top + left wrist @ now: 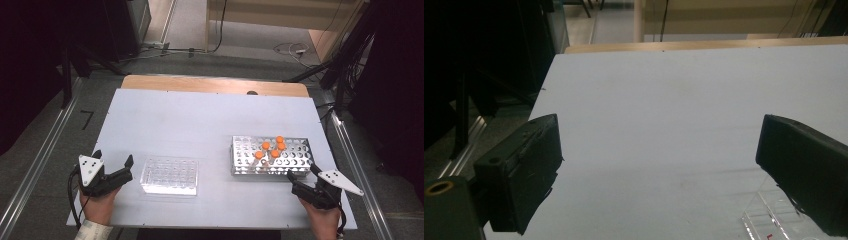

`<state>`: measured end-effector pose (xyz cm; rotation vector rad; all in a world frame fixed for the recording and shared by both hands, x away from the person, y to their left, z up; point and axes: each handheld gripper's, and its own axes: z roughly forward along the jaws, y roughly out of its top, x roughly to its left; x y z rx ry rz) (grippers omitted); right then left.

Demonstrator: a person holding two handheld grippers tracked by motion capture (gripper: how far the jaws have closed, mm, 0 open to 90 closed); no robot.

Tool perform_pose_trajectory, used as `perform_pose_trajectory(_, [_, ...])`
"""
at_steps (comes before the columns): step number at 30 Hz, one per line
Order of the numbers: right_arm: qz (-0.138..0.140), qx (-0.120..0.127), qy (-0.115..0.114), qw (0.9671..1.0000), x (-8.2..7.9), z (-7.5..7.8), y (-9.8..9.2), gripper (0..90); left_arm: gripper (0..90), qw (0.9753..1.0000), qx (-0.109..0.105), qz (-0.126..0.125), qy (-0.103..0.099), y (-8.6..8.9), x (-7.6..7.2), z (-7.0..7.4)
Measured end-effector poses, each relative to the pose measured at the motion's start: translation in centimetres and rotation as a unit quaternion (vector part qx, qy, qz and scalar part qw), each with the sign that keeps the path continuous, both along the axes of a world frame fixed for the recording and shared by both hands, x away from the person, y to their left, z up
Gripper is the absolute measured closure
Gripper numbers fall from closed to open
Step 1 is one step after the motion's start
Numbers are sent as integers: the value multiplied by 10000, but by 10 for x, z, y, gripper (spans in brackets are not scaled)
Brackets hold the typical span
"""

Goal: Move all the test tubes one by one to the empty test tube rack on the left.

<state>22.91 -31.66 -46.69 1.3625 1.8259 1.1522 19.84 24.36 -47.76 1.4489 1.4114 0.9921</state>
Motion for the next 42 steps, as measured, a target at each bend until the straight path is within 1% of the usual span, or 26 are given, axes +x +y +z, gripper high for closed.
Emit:
perform_pose_trajectory(5, [59,-30,23,10000,2,0,4,153,50,10000,8,7,9,0,0,0])
perform_pose_trajectory(12, [109,-2,15,9999,4,1,8,153,50,10000,12,30,3,0,0,0])
perform_pose_trajectory(15, [200,-14,-1,9998,6,2,15,153,50,10000,37,22,18,0,1,-1])
perform_pose_trajectory(17, [245,-65,-10,9997,8,1,19,153,50,10000,63,31,25,-1,1,-1])
perform_pose_trajectory(18, [270,-66,13,9996,8,1,21,154,50,10000,63,31,25,-1,1,-1])
perform_pose_trajectory(28, [428,3,-107,9990,12,5,32,192,50,10000,80,44,34,-1,1,-1])
perform_pose_trajectory(31, [487,14,-161,9987,13,7,38,197,50,10000,78,45,15,-1,1,-1])
perform_pose_trajectory(34, [540,21,-174,9984,13,7,42,229,50,9999,86,52,11,-1,1,-1])
perform_pose_trajectory(38, [576,40,-246,9980,13,8,44,319,50,10000,74,43,-3,-1,1,0])
perform_pose_trajectory(39, [576,40,-246,9980,13,8,44,319,50,10000,74,43,-3,-1,1,0])
perform_pose_trajectory(40, [615,31,-254,9978,14,7,44,370,50,10000,75,43,-5,-1,1,-1])
perform_pose_trajectory(42, [652,14,-246,9976,14,7,45,415,51,10000,71,45,0,-1,1,-1])
